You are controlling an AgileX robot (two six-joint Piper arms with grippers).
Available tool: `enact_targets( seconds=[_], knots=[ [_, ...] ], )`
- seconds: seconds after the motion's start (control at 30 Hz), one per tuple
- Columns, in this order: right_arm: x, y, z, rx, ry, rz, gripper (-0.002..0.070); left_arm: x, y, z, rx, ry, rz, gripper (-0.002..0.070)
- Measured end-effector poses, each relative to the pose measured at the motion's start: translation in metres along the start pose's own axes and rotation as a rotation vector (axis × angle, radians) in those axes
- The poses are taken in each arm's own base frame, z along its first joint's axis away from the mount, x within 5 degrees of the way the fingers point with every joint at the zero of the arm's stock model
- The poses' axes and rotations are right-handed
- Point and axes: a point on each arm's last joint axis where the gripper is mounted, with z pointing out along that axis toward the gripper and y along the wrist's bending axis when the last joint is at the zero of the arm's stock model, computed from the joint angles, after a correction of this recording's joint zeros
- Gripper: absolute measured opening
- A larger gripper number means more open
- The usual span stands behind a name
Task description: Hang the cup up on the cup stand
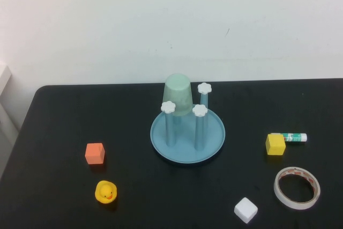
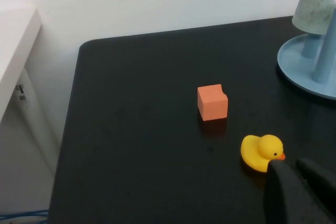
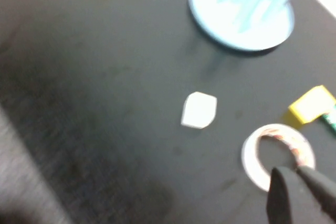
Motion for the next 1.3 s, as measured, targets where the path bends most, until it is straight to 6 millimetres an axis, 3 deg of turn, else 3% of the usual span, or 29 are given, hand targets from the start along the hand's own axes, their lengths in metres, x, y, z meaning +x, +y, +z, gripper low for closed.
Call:
enact_targets(
  seconds=[0.27,0.43,0.67,0.97,1.3],
  knots=[
    [0.012,-0.014,-0.005,0.272,-0.203,0.136,0.0,0.0,0.0,0.0,-0.001,-0.002,0.002,-0.0001],
    [0.033,-0.019,-0.001,0.527,-0.32,0.207,0.0,0.0,0.0,0.0,-0.001,-0.002,0.002,-0.0001],
    [0.062,-0.019,0.006,0.756,-0.333,0.297,0.0,0.0,0.0,0.0,-0.001,-0.002,0.003,-0.0001],
    [0.067,-0.017,0.006,0.773,-0.332,0.366,0.0,0.0,0.0,0.0,-0.001,-0.002,0.003,-0.0001],
    [0.096,-0.004,0.022,0.699,-0.15,0.466,0.0,0.0,0.0,0.0,-0.002,-0.002,0.004,-0.0001]
  ],
)
